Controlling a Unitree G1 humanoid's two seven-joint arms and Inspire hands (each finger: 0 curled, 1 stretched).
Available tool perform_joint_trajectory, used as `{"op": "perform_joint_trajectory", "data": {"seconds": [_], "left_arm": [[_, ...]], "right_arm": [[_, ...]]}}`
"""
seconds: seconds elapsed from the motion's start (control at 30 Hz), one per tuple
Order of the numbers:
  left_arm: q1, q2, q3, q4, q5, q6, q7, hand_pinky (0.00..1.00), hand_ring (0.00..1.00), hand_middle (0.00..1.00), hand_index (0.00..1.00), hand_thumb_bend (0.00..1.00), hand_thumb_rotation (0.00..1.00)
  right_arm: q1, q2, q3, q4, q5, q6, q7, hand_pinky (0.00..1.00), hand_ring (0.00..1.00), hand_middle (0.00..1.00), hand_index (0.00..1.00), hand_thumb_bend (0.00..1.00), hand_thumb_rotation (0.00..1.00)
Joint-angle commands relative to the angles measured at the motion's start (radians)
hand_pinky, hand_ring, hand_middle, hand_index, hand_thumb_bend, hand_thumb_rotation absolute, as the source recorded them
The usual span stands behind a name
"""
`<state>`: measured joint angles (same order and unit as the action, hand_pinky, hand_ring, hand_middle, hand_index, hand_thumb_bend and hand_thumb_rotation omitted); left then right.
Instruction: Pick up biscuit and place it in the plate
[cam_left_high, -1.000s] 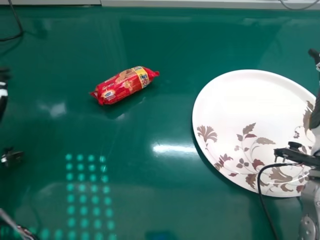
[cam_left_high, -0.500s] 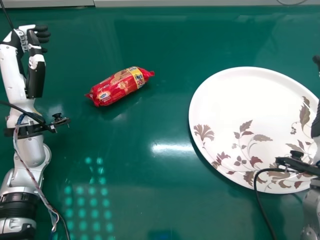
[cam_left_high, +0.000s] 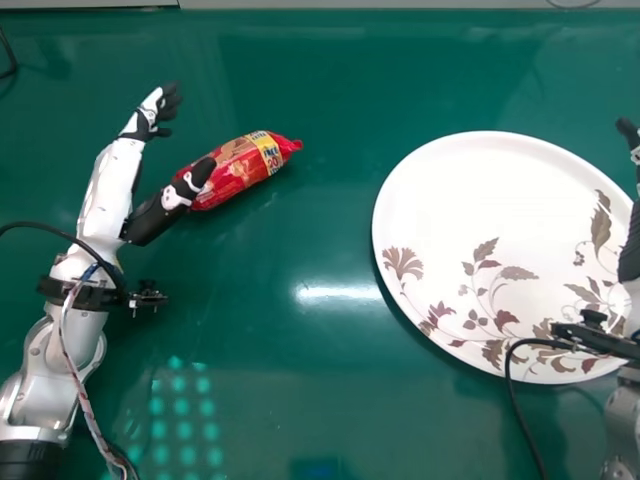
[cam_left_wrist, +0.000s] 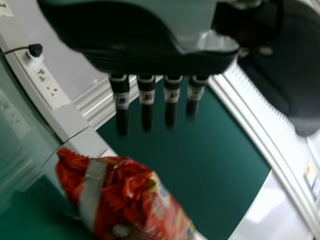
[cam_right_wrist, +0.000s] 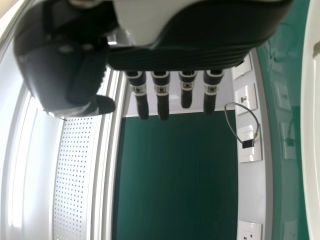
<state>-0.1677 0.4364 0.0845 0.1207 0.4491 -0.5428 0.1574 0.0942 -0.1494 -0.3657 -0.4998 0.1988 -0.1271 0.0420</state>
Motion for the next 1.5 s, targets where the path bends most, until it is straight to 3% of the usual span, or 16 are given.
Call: {"op": "perform_joint_trajectory", "data": {"seconds": [0.0,0.2,0.47,0.87,1.1,1.47], "left_arm": [[0.052,0.016,-0.020,-0.027,0.012,0.024,-0.038,0.81,0.92,0.95,1.00,1.00,0.42],[0.081,0.020,-0.029,-0.053,0.011,0.033,-0.065,0.80,0.92,0.95,1.00,1.00,0.46],[0.076,0.049,-0.042,-0.082,0.066,0.098,-0.084,0.78,0.91,0.94,1.00,1.00,0.48],[0.012,0.072,-0.100,-0.132,0.214,0.325,-0.151,0.79,0.90,0.92,0.97,1.00,0.58],[-0.079,0.089,-0.149,-0.041,0.261,0.393,-0.163,0.78,0.88,0.91,0.95,1.00,0.60],[-0.201,0.150,-0.245,0.135,0.298,0.405,-0.185,0.84,0.92,0.93,0.97,1.00,0.63]], "right_arm": [[0.021,0.004,-0.006,0.004,-0.001,-0.021,0.001,0.91,0.94,0.95,0.94,0.28,0.33],[0.040,0.000,-0.007,0.002,-0.002,-0.029,0.008,0.95,0.95,0.95,0.94,0.25,0.35],[0.042,-0.004,-0.013,0.015,0.001,-0.041,0.014,0.94,0.95,0.94,0.93,0.26,0.36],[0.053,-0.009,-0.020,0.017,0.003,-0.045,0.020,0.92,0.93,0.93,0.92,0.29,0.39],[0.067,-0.002,-0.030,-0.007,0.020,-0.015,0.009,0.91,0.92,0.93,0.91,0.37,0.42],[0.099,-0.011,-0.034,-0.061,0.019,0.016,0.007,0.92,0.93,0.94,0.94,0.31,0.42]]}}
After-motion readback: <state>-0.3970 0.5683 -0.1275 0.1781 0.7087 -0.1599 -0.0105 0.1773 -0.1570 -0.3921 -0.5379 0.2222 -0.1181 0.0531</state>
